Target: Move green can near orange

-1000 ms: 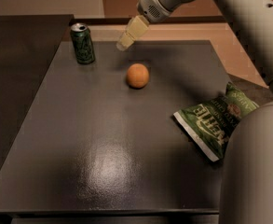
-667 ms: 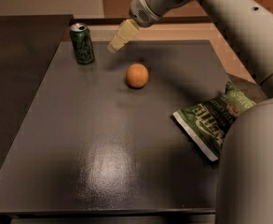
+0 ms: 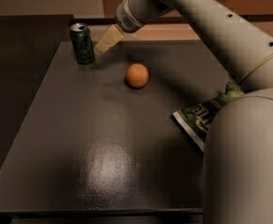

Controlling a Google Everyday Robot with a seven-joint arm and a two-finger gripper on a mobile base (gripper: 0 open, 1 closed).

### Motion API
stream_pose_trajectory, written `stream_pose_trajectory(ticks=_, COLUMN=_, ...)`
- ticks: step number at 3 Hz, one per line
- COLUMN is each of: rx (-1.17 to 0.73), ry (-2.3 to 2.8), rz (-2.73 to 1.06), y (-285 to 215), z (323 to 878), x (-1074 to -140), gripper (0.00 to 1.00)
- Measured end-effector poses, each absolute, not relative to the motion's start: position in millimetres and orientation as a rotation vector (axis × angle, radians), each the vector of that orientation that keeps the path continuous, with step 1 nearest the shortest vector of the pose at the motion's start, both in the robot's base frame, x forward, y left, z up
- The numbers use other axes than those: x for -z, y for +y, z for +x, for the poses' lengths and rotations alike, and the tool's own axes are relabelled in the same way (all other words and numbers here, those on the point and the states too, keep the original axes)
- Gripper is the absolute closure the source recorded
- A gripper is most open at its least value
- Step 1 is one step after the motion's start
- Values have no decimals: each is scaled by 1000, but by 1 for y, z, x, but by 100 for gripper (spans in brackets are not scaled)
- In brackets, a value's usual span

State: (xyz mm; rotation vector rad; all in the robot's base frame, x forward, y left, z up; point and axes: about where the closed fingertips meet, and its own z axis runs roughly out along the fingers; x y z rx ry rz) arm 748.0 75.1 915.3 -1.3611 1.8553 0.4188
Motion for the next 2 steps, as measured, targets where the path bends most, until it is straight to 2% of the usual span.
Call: stream_pose_trajectory(ticks=2, rx=-502, ry=1828, rz=-1367, y=116, z=759, x=-902, gripper=0)
